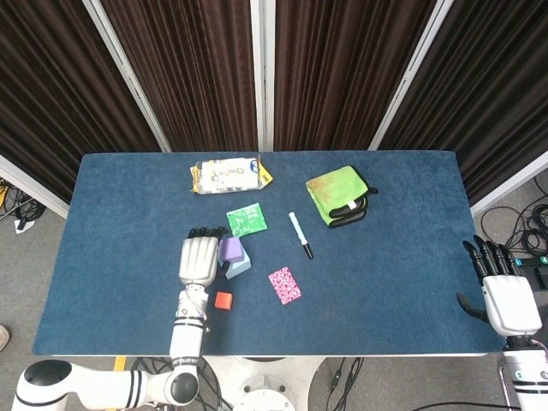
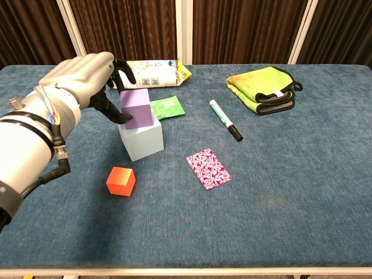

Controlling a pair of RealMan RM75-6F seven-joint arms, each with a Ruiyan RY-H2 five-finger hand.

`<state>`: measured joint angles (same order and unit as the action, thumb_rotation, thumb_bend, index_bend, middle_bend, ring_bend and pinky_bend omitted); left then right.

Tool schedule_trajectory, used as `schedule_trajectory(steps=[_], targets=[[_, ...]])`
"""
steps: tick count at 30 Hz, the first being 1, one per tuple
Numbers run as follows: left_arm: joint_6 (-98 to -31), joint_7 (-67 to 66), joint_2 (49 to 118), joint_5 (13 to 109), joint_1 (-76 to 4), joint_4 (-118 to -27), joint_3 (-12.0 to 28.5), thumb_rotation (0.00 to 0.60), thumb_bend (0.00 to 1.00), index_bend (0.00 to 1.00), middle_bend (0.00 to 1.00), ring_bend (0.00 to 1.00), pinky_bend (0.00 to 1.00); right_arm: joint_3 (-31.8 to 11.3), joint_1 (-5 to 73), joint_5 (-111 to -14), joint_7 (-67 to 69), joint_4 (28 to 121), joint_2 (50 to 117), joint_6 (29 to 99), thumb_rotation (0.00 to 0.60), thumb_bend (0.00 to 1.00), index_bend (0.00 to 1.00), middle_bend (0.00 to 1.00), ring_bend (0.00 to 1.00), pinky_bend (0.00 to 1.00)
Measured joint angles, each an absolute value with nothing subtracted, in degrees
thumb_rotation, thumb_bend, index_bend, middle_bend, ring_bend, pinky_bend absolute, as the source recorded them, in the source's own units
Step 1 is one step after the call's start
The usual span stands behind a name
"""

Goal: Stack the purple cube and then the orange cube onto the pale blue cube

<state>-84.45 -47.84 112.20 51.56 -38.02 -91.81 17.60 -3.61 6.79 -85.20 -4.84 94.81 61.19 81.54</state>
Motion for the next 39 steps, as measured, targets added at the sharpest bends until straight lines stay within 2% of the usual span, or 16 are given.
schedule_trajectory(steps=[9,18,25,32,39], targets=[[-83.6,-47.4,111.6,51.1,-37.5,-93.3,17.5,0.6,0.26,0.35,0.5,0.32,0.26,-3.5,6.7,-85.2,-4.9,94.8,61.3,81.6,0.6,0.18,0.0,0.0,0.0,0.0],[-82.5,-46.9,110.7,50.4,-37.1,-94.4,17.3,0.6,0.23,0.29,0.41,0.32,0.26,-3.5,6.7,-85.4,-4.9,95.0,61.1,81.8,0.6,0.18,0.0,0.0,0.0,0.0],[-82.5,-46.2,109.4,51.3,-36.8,-95.9,17.4,0.6,0.22,0.27,0.38,0.31,0.26,-3.6,6.7,-85.6,-4.9,95.4,60.8,82.1,0.6,0.18,0.0,0.0,0.0,0.0],[-83.9,-46.7,104.6,51.9,-35.3,-100.7,17.3,0.6,0.21,0.27,0.38,0.3,0.26,-3.7,6.4,-86.0,-4.5,95.9,60.3,82.9,0.6,0.18,0.0,0.0,0.0,0.0],[-85.5,-45.4,96.7,51.4,-31.7,-106.9,16.7,0.6,0.21,0.27,0.38,0.3,0.26,-3.5,6.4,-86.6,-5.6,96.2,60.6,83.0,0.6,0.18,0.0,0.0,0.0,0.0]])
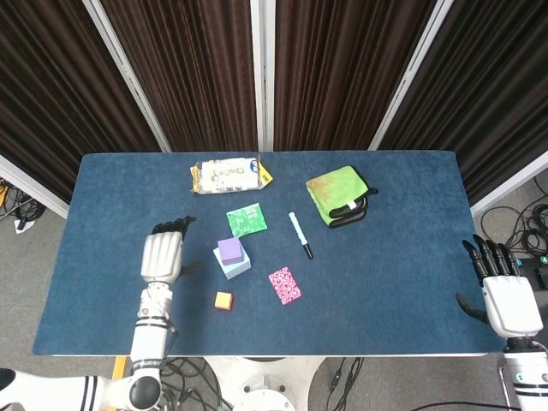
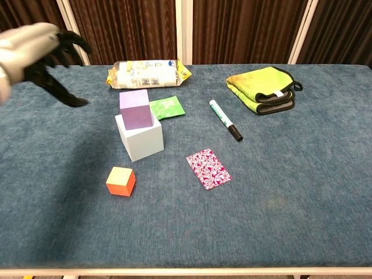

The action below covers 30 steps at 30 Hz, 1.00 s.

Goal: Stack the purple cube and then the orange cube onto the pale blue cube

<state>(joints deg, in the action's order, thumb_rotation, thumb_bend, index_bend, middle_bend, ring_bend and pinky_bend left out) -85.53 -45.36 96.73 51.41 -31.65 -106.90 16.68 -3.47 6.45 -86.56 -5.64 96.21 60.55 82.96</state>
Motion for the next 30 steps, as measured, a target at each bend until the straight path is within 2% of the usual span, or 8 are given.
schedule_trajectory(steps=[4,7,13,17,23,30], targets=[[-85.5,-43.0,92.3,51.9,-29.2,-109.3,14.6,0.6,0.21,0.27,0.38,0.3,0.26,-3.3,6.5,-86.9,-6.7,96.5,60.9,82.9,0.6,0.18,0.0,0.0,0.0,0.0],[-85.0,-40.3,89.2,54.4,-27.4,-109.7,11.6,0.6,0.21,0.29,0.39,0.3,0.27,-3.2,6.5,-87.1,-7.2,96.8,61.1,83.0,0.6,0.18,0.0,0.0,0.0,0.0],[-81.9,-31.5,84.7,61.2,-24.4,-106.5,5.9,0.6,0.21,0.4,0.45,0.3,0.31,-3.2,6.4,-86.9,-8.1,97.0,61.2,83.1,0.6,0.18,0.0,0.0,0.0,0.0],[-79.0,-24.8,82.1,66.4,-23.2,-103.6,2.7,0.6,0.22,0.47,0.51,0.34,0.36,-3.3,6.5,-86.5,-8.9,97.3,61.3,82.9,0.6,0.18,0.0,0.0,0.0,0.0],[-75.4,-14.1,78.8,77.4,-22.4,-98.0,-2.3,0.6,0.22,0.47,0.52,0.35,0.4,-3.4,6.4,-85.8,-9.9,97.6,61.3,82.8,0.6,0.18,0.0,0.0,0.0,0.0],[-71.4,1.6,75.7,94.7,-24.4,-88.7,-9.2,0.6,0.23,0.48,0.52,0.35,0.43,-3.4,6.5,-85.4,-11.3,98.1,61.6,82.5,0.6,0.18,0.0,0.0,0.0,0.0]])
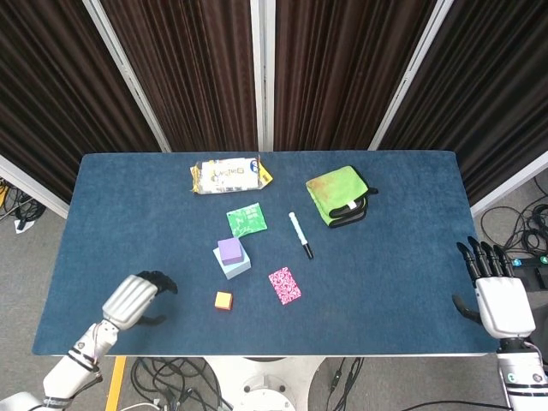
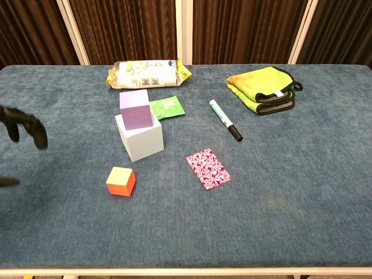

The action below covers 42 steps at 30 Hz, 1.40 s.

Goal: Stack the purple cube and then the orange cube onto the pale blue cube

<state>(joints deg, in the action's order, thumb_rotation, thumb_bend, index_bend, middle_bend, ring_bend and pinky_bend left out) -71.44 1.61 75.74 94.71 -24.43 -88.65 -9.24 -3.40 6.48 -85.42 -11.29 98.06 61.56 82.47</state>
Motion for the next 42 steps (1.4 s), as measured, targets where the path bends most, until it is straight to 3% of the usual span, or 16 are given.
schedule_trajectory(steps=[8,25,33,42], targets=[[-73.1,3.9,79.6,107.9,-26.2,-78.5,-12.6,0.6,0.24,0.47,0.53,0.35,0.44,-3.5,5.9,-84.7,-12.2,98.6,61.4,83.2,0.6,0.18,0.0,0.0,0.0,0.0],[-82.5,-4.3,88.5,119.5,-29.6,-66.1,-10.1,0.6,0.24,0.44,0.49,0.35,0.46,-4.0,5.5,-84.1,-10.0,98.2,60.5,83.8,0.6,0.18,0.0,0.0,0.0,0.0],[-86.0,-1.6,94.8,122.2,-32.5,-55.5,-9.8,0.6,0.24,0.44,0.49,0.35,0.47,-4.3,5.3,-83.8,-8.8,98.1,59.8,83.9,0.6,0.18,0.0,0.0,0.0,0.0],[-84.2,2.6,98.8,120.7,-35.2,-51.1,-10.3,0.6,0.24,0.44,0.49,0.35,0.47,-4.6,4.9,-84.3,-7.4,97.3,59.8,85.1,0.6,0.18,0.0,0.0,0.0,0.0]])
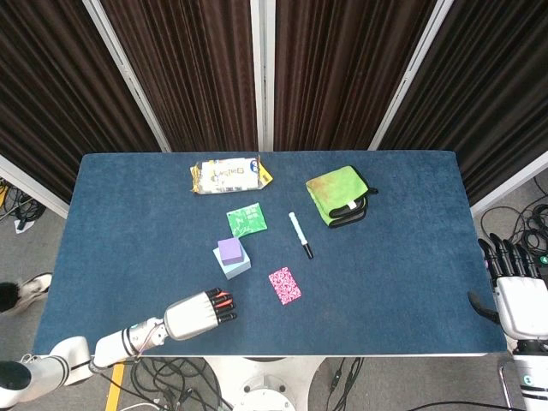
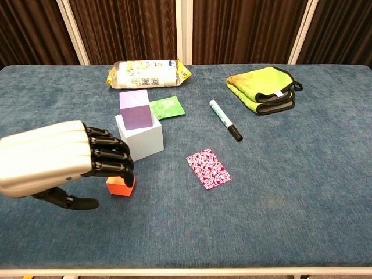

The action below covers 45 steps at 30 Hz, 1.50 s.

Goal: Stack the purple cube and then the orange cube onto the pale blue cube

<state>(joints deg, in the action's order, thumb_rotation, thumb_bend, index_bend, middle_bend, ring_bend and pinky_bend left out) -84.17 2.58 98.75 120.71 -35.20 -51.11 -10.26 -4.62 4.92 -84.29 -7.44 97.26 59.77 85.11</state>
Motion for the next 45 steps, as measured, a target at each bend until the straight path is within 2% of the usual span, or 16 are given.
schedule_trajectory(steps=[8,21,29,45], targets=[[-83.5,1.7,100.2,121.7,-38.1,-48.4,-10.8,0.6,0.24,0.44,0.49,0.35,0.47,-4.9,4.7,-84.4,-5.7,96.6,59.4,85.6,0.6,0.18,0.0,0.0,0.0,0.0],[-85.6,3.8,105.1,122.1,-40.1,-36.7,-12.9,0.6,0.24,0.43,0.49,0.35,0.46,-5.5,4.6,-82.9,-4.4,95.7,59.1,85.1,0.6,0.18,0.0,0.0,0.0,0.0],[-88.3,5.6,106.1,121.4,-41.3,-32.4,-13.7,0.6,0.23,0.43,0.49,0.35,0.45,-5.5,4.8,-82.7,-4.9,95.7,59.4,84.7,0.6,0.18,0.0,0.0,0.0,0.0],[-89.6,6.9,108.4,120.9,-43.1,-24.6,-16.5,0.6,0.24,0.42,0.49,0.35,0.46,-6.0,4.9,-81.6,-6.2,97.0,59.0,84.4,0.6,0.18,0.0,0.0,0.0,0.0]])
